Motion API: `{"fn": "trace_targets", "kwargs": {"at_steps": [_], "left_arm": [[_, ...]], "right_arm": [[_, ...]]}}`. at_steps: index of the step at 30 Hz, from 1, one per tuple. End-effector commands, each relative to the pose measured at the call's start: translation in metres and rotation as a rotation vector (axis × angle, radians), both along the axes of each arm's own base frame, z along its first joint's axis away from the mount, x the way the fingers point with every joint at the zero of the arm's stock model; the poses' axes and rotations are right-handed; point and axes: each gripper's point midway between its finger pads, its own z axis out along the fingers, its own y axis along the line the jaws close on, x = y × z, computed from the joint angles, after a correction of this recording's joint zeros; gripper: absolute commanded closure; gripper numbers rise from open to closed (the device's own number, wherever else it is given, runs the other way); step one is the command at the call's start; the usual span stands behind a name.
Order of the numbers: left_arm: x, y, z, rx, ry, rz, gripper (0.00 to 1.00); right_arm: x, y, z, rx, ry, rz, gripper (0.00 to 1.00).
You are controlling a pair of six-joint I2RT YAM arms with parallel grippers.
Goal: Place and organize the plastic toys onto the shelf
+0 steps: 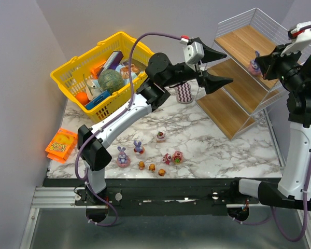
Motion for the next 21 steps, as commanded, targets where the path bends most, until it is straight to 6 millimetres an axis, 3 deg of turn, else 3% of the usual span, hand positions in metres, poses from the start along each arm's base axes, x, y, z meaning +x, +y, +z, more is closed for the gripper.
{"fn": "trace_targets", "kwargs": {"at_steps": [1,11,21], "left_arm": [[-0.001,0.016,0.007,-0.009,-0.018,0.035,0.01],[-0.002,0.023,-0.009,0.051,0.009,0.034,0.01],[0.005,0.033,-0.018,0.079,0.019,0.05,0.01]], "right_arm": [[-0.006,0.0,0.019,-0.004,-0.075,0.069,1.0],[-0.005,-0.025,0.022,0.047,-0.062,0.12,1.0],[-0.012,-0.034,0.02,0.088,-0.043,0.14,0.99]]}}
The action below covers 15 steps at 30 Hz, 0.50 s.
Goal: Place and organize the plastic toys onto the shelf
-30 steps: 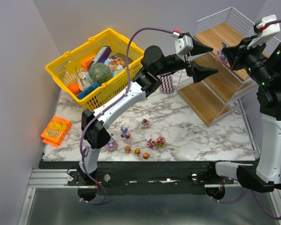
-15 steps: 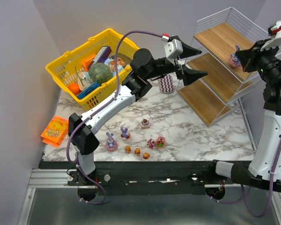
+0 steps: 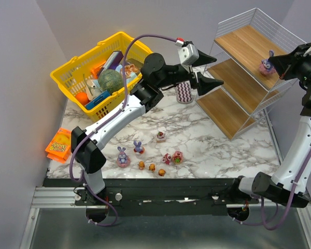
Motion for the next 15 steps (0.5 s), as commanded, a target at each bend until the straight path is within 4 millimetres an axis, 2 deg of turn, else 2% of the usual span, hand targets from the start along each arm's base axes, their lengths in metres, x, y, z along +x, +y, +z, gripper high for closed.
{"fn": "trace_targets", "kwargs": {"at_steps": [1,4,10,15], "left_arm": [[-0.008,0.015,0.015,-0.014,-0.037,-0.001,0.01],[-0.007,0.016,0.013,-0.01,-0.027,-0.001,0.01],[-0.004,0.017,0.007,-0.006,-0.015,-0.008,0.01],[-0.002,0.019,0.006,-0.012,-0.004,-0.009,0.01]], "right_arm": [[-0.009,0.008,0.016,0.002,-0.048,0.053,0.99],[-0.012,0.001,0.012,0.006,-0.035,0.005,0.99],[-0.009,0.003,0.001,0.031,0.011,0.037,0.99],[-0.011,0.003,0.0,0.037,0.026,0.036,0.99]]}}
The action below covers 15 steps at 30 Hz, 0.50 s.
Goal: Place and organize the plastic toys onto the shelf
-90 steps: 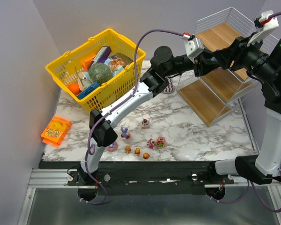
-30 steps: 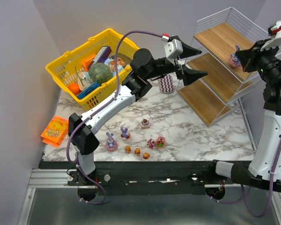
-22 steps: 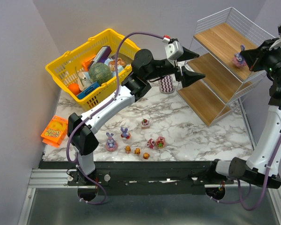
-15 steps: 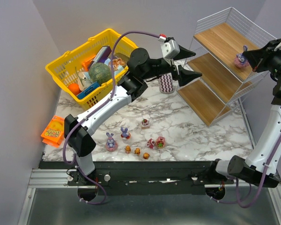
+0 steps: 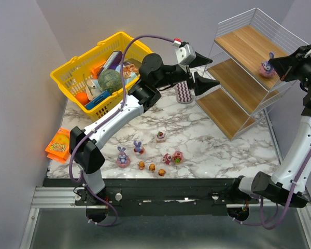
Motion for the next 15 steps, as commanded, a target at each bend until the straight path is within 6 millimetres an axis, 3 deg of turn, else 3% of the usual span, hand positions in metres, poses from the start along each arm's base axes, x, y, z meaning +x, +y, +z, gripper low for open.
{"fn": "trace_targets", "kwargs": {"at_steps": [1,15], "left_arm": [[-0.0092,0.0095,0.0142,-0.029,-0.024,-0.026,0.01],[-0.0082,0.0105,0.0188,-0.044,-0.025,-0.033,0.01]], "right_arm": [[-0.0054,0.0037,0.0036,0.006,0.004,0.016,0.98],[-0.0038,0.0007,0.0094,-0.04,-0.004,0.017,0.85]]}}
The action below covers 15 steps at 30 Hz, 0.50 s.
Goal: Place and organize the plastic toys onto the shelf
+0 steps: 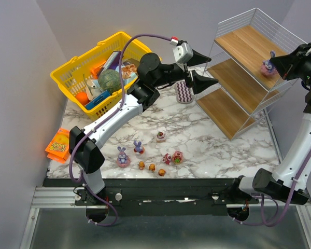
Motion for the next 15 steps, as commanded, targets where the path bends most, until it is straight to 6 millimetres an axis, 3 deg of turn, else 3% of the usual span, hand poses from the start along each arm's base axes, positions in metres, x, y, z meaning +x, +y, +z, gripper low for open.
{"fn": "trace_targets", "kwargs": {"at_steps": [1,15], "left_arm": [[-0.0103,0.0056,0.015,-0.027,-0.031,-0.025,0.01],[-0.0097,0.0022,0.0178,-0.029,-0.021,-0.046,0.01]], "right_arm": [[-0.0046,0.0009,0.0052,-0.021,-0.011,0.004,0.84],[-0.0006,-0.0047,-0.0022,-0.026,0.01,-0.013,0.65]]}}
